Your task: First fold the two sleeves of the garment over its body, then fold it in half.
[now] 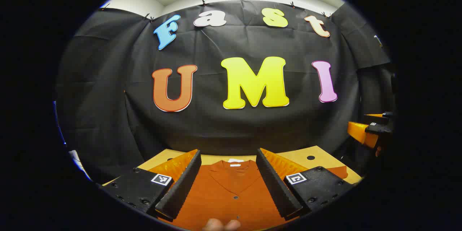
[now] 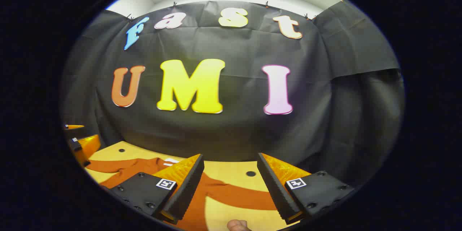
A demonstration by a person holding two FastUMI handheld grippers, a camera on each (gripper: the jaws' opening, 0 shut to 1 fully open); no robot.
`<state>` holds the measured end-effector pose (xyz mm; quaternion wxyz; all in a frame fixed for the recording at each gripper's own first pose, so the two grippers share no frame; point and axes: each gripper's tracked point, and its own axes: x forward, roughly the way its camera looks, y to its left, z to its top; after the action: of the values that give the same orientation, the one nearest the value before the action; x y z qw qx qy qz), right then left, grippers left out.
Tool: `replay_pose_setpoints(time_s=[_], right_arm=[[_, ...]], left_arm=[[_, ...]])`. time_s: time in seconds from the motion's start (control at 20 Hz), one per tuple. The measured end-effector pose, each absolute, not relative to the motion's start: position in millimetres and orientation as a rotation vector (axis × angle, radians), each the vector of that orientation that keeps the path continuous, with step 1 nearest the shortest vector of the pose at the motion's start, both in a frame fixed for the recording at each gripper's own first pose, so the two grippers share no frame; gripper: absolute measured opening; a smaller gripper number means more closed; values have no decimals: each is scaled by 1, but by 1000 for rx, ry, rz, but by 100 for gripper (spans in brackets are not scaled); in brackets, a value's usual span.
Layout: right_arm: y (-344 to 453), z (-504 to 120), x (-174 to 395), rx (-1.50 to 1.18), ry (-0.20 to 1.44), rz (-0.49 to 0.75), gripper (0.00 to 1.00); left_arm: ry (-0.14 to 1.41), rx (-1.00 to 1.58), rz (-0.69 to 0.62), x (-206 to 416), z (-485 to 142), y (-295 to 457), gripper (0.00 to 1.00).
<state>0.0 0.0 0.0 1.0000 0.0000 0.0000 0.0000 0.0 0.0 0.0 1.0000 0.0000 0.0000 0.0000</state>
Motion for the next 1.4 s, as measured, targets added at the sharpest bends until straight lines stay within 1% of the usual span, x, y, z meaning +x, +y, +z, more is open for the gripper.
replay_pose_setpoints(time_s=[0.1, 0.25, 0.55, 1.05, 1.1, 1.15, 1.2, 1.4], right_arm=[[23, 10, -11, -24, -28, 11, 94], [38, 9, -19, -7, -22, -3, 95], [36, 7, -22, 3, -13, -35, 95], [23, -4, -19, -10, 15, -37, 94], [21, -8, -18, -14, 22, -41, 94], [19, -9, -17, -12, 27, -41, 94], [17, -11, -15, -10, 31, -44, 94], [7, -15, -6, -2, 43, -50, 94]], left_arm=[[-8, 11, -14, 0, 1, 11, 99], [-1, 0, -20, 0, -1, 22, 99], [7, 1, -52, 1, -5, 25, 99], [26, 1, -77, 4, -10, 10, 99], [30, -2, -77, 5, -12, 9, 94], [33, -4, -78, 6, -12, 7, 94], [34, -2, -76, 6, -13, 7, 99], [36, -5, -67, 11, -14, 5, 99]])
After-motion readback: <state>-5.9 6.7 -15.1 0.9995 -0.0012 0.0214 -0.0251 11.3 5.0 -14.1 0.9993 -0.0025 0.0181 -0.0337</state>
